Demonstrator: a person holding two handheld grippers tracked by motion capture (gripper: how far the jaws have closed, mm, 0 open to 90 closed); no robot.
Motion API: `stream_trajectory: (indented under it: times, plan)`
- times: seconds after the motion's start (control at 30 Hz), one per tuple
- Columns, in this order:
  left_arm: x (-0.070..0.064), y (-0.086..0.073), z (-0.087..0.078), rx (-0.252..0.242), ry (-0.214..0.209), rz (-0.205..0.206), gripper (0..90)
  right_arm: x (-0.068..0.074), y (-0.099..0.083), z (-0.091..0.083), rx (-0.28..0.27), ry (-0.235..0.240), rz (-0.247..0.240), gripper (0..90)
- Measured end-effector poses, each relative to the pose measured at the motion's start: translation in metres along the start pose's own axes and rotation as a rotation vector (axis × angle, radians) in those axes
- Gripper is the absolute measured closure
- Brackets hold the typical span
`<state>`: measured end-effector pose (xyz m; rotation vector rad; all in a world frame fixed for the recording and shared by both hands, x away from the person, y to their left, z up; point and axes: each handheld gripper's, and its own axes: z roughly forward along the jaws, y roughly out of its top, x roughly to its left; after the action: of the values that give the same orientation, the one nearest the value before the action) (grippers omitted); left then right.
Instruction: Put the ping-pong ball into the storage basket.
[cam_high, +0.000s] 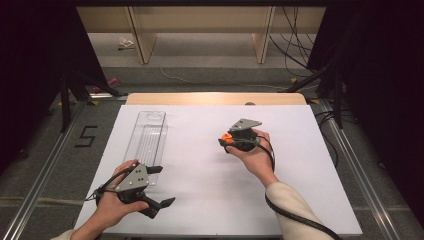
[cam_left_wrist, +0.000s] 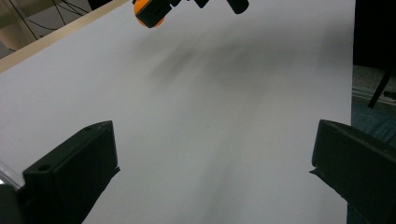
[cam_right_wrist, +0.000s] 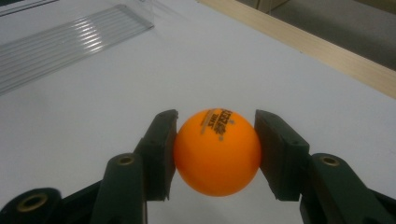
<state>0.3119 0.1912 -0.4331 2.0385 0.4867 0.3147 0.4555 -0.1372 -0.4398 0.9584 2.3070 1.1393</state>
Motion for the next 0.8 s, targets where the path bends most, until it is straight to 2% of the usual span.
stream_trajectory:
  times: [0.8]
  plan:
    - [0.0001, 0.0000, 0.0000, 0.001, 0.000, 0.000, 0.0, 0.0066, 0.0035, 0.0014, -0.006, 0.016, -0.013, 51.4]
